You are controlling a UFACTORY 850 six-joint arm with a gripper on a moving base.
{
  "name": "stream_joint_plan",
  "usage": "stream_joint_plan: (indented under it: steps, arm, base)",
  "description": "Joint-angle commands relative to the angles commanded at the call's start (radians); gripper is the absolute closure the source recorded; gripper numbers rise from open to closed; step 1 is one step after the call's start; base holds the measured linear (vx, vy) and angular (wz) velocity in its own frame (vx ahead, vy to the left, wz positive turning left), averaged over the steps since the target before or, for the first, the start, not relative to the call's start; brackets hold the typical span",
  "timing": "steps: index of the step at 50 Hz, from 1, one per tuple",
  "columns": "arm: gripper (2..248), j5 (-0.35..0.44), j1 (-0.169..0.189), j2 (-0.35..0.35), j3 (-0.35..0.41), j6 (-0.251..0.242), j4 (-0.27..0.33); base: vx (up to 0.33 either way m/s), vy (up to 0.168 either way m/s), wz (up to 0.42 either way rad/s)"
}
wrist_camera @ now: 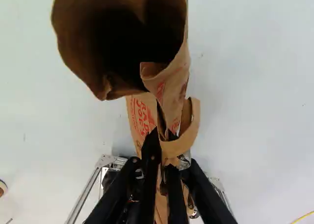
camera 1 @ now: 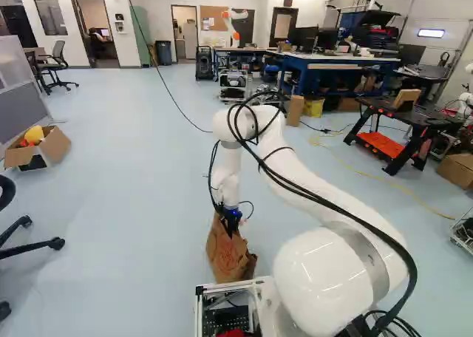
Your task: Pick up the grocery bag from the ground
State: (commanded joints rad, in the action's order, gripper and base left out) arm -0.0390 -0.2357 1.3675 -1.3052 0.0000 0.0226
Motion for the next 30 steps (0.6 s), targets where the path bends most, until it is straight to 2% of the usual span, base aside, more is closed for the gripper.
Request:
stream_joint_plan:
  steps: [13,30]
  arm:
    - [228,0.024,0.0,-0.008,0.007,0.0,0.0]
    - [228,0.028,0.0,-0.118,0.102,0.0,0.0]
  base:
    - [0.0,0.0,0.0]
    - [0.0,0.0,0.0]
